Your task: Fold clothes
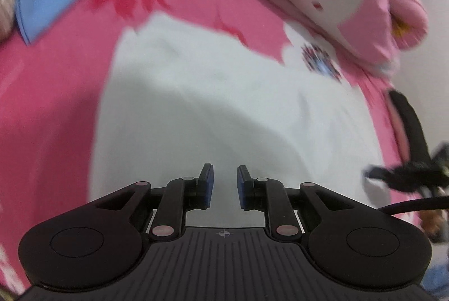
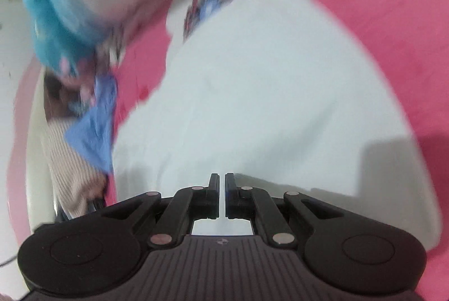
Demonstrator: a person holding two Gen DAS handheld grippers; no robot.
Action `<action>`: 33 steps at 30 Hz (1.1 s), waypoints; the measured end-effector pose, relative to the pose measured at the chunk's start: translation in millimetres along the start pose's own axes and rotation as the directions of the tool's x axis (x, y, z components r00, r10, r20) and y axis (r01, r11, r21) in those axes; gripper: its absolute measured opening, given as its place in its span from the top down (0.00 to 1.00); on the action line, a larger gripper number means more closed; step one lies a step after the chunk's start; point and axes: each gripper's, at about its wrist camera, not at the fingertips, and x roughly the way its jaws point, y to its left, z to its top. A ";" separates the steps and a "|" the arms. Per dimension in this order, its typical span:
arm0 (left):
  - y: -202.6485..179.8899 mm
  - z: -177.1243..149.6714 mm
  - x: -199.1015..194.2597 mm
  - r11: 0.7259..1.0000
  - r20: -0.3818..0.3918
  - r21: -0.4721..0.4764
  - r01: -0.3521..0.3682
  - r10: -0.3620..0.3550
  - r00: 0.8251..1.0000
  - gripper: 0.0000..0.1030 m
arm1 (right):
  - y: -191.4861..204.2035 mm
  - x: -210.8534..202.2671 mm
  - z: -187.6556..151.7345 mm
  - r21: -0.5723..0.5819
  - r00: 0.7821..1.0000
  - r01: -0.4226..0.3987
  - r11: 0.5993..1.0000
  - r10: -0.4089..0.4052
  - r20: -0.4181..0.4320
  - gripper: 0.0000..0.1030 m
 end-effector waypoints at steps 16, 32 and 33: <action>-8.5 -62.6 22.0 1.000 -0.133 0.004 0.026 -0.025 0.991 0.83 | 21.4 -3.0 -11.0 -0.041 0.998 0.032 0.999 -0.034 -0.051 0.99; -2.8 -70.1 14.0 1.000 -0.154 -0.011 0.027 -0.028 0.988 0.83 | 73.8 29.3 -23.8 -0.124 0.981 -0.100 0.987 0.077 -0.180 0.96; -2.5 -70.0 11.5 1.000 -0.149 -0.013 0.027 -0.029 0.988 0.83 | 83.3 45.2 -21.3 -0.137 0.978 -0.130 0.982 0.104 -0.183 0.96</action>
